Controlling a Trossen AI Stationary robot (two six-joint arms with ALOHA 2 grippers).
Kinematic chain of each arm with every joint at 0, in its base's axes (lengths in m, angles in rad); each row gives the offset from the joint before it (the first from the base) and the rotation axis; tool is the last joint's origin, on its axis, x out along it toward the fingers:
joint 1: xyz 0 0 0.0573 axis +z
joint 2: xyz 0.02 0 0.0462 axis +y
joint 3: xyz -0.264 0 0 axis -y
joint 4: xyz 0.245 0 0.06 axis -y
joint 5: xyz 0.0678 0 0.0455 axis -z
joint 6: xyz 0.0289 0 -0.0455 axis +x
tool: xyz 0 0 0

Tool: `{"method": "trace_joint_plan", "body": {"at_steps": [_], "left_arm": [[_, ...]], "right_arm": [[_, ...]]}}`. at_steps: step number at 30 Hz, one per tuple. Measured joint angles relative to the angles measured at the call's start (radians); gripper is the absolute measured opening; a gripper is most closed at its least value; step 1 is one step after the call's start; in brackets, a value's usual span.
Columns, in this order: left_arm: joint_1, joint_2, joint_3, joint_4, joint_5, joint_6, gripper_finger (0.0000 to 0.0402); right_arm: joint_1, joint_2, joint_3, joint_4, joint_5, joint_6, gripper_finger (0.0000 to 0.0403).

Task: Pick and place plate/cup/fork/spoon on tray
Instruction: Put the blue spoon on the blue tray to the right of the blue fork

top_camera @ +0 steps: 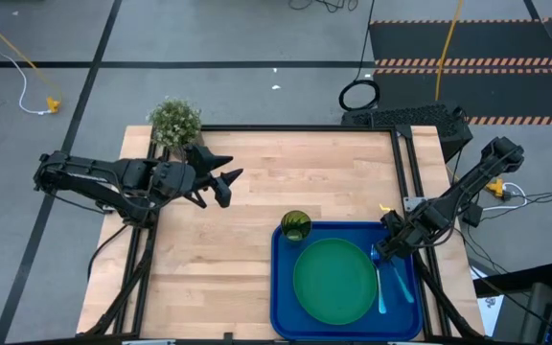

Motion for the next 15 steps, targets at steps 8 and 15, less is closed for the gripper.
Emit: {"method": "trace_joint_plan", "body": {"at_steps": [8, 15], "left_arm": [[0.000, 0.000, 0.000, 0.000, 0.000, 0.000, 0.0225], [0.000, 0.000, 0.000, -0.001, 0.000, 0.003, 0.0225]], "right_arm": [[0.000, 0.000, 0.025, -0.008, 0.030, 0.030, 0.0000], [0.000, 0.000, 0.028, -0.013, 0.025, 0.055, 0.0000]]}}
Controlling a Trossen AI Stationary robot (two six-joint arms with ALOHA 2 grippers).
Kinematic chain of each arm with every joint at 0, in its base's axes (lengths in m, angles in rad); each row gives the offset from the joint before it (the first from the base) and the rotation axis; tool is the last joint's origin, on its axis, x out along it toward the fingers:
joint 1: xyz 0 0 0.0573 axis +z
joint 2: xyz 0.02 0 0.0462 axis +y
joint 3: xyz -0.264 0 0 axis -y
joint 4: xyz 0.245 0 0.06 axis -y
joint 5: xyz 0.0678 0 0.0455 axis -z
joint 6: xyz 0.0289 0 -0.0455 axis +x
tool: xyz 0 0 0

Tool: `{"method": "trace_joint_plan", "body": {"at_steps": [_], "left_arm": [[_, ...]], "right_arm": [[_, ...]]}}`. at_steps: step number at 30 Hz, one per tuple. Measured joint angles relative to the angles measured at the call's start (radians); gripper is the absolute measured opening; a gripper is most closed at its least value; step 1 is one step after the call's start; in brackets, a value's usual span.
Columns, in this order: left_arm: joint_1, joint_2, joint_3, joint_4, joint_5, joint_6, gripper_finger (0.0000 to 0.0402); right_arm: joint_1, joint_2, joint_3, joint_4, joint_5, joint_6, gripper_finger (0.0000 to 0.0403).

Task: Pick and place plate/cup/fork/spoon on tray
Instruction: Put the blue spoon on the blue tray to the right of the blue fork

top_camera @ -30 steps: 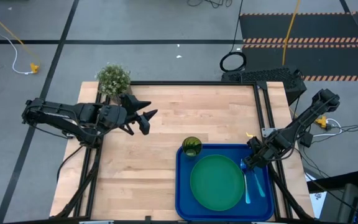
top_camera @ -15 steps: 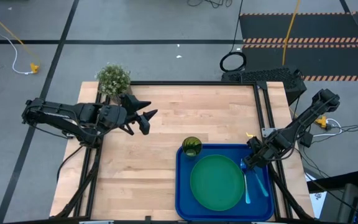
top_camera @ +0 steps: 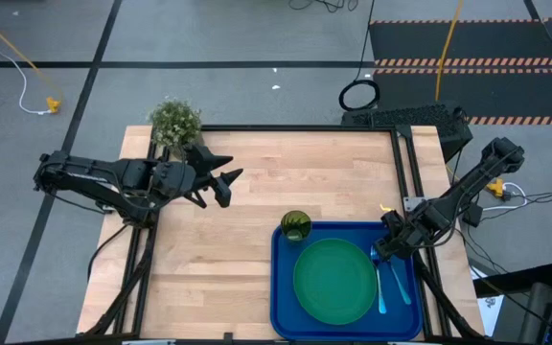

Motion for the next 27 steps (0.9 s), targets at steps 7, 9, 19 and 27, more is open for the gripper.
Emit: {"method": "trace_joint_plan", "body": {"at_steps": [7, 9, 19, 27], "left_arm": [[0.000, 0.000, 0.000, 0.000, 0.000, 0.000, 0.0225], [0.000, 0.000, 0.000, 0.000, 0.000, -0.001, 0.0225], [0.000, 0.000, 0.000, 0.000, 0.000, -0.001, 0.0225], [0.000, 0.000, 0.000, 0.000, 0.000, 0.015, 0.0225]], "right_arm": [[0.000, 0.000, 0.000, -0.050, -0.027, 0.019, 0.0000], [0.000, 0.000, 0.000, -0.059, -0.033, 0.020, 0.0000], [0.000, 0.000, 0.000, -0.052, -0.025, 0.016, 0.0000], [0.000, 0.000, 0.000, -0.045, -0.003, 0.006, 0.0000]]}}
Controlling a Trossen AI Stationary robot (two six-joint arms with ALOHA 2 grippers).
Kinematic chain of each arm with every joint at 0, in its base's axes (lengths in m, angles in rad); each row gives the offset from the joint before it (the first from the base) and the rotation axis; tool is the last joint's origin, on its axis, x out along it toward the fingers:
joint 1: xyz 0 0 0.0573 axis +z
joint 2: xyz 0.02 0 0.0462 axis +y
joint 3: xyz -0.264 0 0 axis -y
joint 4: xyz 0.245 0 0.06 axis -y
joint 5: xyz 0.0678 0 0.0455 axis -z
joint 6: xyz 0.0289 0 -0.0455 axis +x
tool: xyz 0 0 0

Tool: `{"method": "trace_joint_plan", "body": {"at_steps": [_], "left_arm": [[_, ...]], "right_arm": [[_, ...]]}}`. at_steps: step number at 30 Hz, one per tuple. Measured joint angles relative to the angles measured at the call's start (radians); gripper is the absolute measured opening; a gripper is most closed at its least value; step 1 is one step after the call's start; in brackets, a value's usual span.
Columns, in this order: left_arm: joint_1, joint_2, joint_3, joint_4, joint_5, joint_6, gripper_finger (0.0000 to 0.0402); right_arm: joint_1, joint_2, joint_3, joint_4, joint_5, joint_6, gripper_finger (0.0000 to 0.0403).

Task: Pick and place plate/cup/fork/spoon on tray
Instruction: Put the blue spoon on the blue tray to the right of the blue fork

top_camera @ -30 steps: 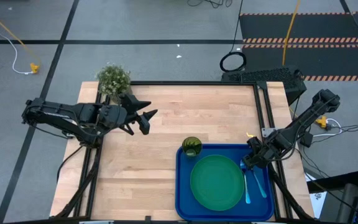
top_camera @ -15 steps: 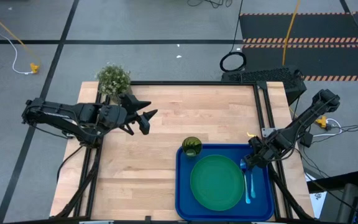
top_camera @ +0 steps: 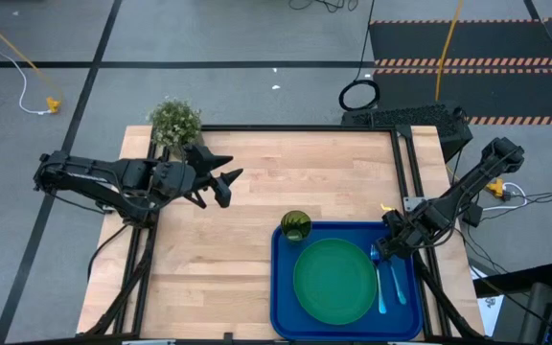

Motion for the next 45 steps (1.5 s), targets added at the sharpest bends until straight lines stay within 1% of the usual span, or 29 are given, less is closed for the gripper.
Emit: {"method": "trace_joint_plan", "body": {"at_steps": [21, 27, 33, 36, 38, 42, 45], "left_arm": [[0.000, 0.000, 0.000, 0.000, 0.000, 0.001, 0.0225], [0.000, 0.000, 0.000, 0.000, 0.000, 0.001, 0.0225], [0.000, 0.000, 0.000, 0.000, 0.000, 0.007, 0.0225], [0.000, 0.000, 0.000, 0.000, 0.000, 0.007, 0.0225], [0.000, 0.000, 0.000, 0.000, 0.000, 0.004, 0.0225], [0.000, 0.000, 0.000, 0.000, 0.000, 0.000, 0.0225], [0.000, 0.000, 0.000, 0.000, 0.000, 0.000, 0.0225]], "right_arm": [[0.000, 0.000, 0.002, -0.002, 0.000, 0.022, 0.0000], [0.000, 0.000, 0.030, -0.033, 0.027, 0.026, 0.0000], [0.004, 0.000, 0.037, -0.025, 0.023, 0.044, 0.0000], [0.022, 0.000, 0.069, -0.017, 0.023, 0.038, 0.0000], [0.039, 0.000, 0.087, 0.002, 0.023, 0.010, 0.0000], [0.083, 0.000, 0.098, 0.133, 0.023, -0.142, 0.0000], [0.124, 0.006, 0.098, 0.185, 0.023, -0.221, 0.0000]]}}
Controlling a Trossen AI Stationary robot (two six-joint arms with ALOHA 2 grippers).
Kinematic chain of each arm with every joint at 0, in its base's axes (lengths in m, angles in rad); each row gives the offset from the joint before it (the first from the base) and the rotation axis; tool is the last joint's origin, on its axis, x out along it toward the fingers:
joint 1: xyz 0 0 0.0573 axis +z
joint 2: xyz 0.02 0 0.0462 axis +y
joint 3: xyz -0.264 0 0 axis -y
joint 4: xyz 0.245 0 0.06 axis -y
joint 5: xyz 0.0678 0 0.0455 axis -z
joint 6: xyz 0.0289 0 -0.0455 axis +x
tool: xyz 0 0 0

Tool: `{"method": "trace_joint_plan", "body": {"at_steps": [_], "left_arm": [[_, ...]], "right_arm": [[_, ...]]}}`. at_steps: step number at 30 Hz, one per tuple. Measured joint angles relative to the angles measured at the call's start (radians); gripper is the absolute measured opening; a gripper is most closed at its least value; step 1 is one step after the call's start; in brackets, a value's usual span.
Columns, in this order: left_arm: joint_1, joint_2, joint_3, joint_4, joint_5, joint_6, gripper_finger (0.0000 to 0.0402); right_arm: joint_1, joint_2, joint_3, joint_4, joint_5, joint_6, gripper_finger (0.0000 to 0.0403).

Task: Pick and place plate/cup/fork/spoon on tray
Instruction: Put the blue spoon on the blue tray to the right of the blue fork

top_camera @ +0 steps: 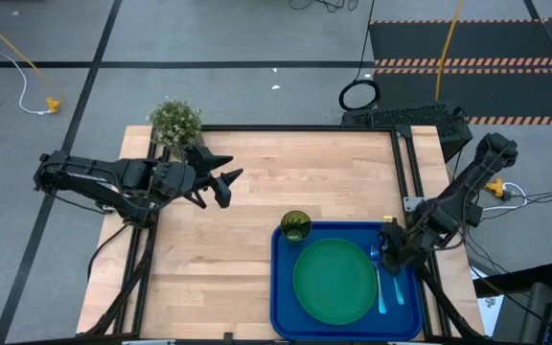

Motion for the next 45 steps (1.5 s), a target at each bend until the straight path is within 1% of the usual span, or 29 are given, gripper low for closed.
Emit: {"method": "trace_joint_plan", "body": {"at_steps": [2, 5, 10, 14, 19, 26, 34, 38, 45], "left_arm": [[0.000, 0.000, 0.000, 0.000, 0.000, 0.000, 0.0225], [0.000, 0.000, 0.000, 0.000, 0.000, -0.004, 0.0225], [-0.003, 0.000, 0.000, 0.002, 0.009, -0.027, 0.0225], [-0.003, 0.000, 0.000, 0.005, 0.018, -0.030, 0.0225], [-0.003, 0.000, 0.000, 0.005, 0.018, -0.028, 0.0225], [-0.005, 0.000, 0.000, 0.006, 0.018, -0.030, 0.0225], [-0.006, 0.000, 0.000, 0.009, 0.018, -0.032, 0.0225], [-0.006, 0.000, 0.000, 0.009, 0.018, -0.034, 0.0225], [-0.006, 0.000, 0.000, 0.009, 0.018, -0.030, 0.0225]], "right_arm": [[0.031, 0.012, 0.000, 0.010, -0.013, -0.025, 0.0000], [0.080, 0.042, 0.000, 0.030, -0.067, -0.054, 0.0000], [0.177, 0.110, 0.000, 0.179, -0.131, -0.139, 0.0000], [0.248, 0.187, 0.000, 0.259, -0.127, -0.221, 0.0000], [0.298, 0.293, 0.000, 0.291, -0.127, -0.324, 0.0000], [0.310, 0.378, -0.001, 0.301, -0.128, -0.395, 0.0000], [0.310, 0.434, 0.000, 0.370, -0.131, -0.401, 0.0000], [0.310, 0.454, 0.000, 0.409, -0.131, -0.378, 0.0000], [0.310, 0.454, 0.000, 0.403, -0.129, -0.278, 0.0000]]}}
